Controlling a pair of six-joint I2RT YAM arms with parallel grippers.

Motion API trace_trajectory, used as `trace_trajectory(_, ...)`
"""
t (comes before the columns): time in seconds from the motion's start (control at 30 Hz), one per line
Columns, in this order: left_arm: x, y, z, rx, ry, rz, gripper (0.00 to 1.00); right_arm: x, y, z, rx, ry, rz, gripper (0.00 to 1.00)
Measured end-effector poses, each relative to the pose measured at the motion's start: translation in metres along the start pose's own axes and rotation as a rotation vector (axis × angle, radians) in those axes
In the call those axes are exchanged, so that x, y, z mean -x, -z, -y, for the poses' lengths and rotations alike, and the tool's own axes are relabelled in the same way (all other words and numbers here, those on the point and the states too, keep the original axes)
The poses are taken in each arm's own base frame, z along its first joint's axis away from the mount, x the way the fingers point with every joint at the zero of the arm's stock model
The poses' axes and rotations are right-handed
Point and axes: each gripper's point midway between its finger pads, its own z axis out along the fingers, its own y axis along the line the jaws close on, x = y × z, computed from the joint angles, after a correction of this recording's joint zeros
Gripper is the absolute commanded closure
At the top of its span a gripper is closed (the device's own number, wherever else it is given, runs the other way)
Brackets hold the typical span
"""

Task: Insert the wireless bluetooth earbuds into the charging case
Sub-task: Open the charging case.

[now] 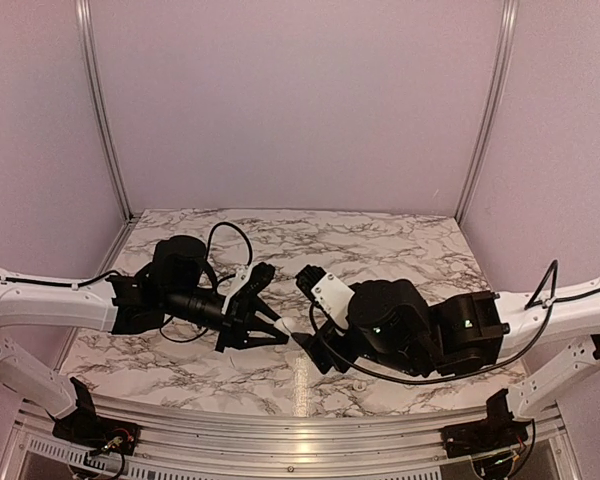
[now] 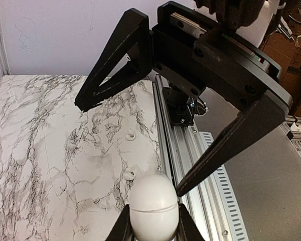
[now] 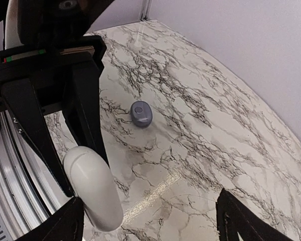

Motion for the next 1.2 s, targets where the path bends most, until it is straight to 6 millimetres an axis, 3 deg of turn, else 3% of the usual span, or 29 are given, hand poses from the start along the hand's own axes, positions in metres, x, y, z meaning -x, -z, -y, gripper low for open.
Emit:
trace_trajectory(0.27,0.000,0.000,0.009,-0.050,-0.002,0.003,1.00,0.006,0.007,0.019,-0.051,-0.029,0.022,0.15)
trace_trajectory(0.8,0.000,0.000,0.012,-0.060,-0.005,0.005,1.00,-0.001,0.008,0.016,-0.026,-0.026,0.016,0.15)
trace_trajectory(1.2,0.000,0.001,0.004,-0.020,-0.003,0.003,1.00,0.010,0.031,0.017,0.062,-0.094,0.075,0.14)
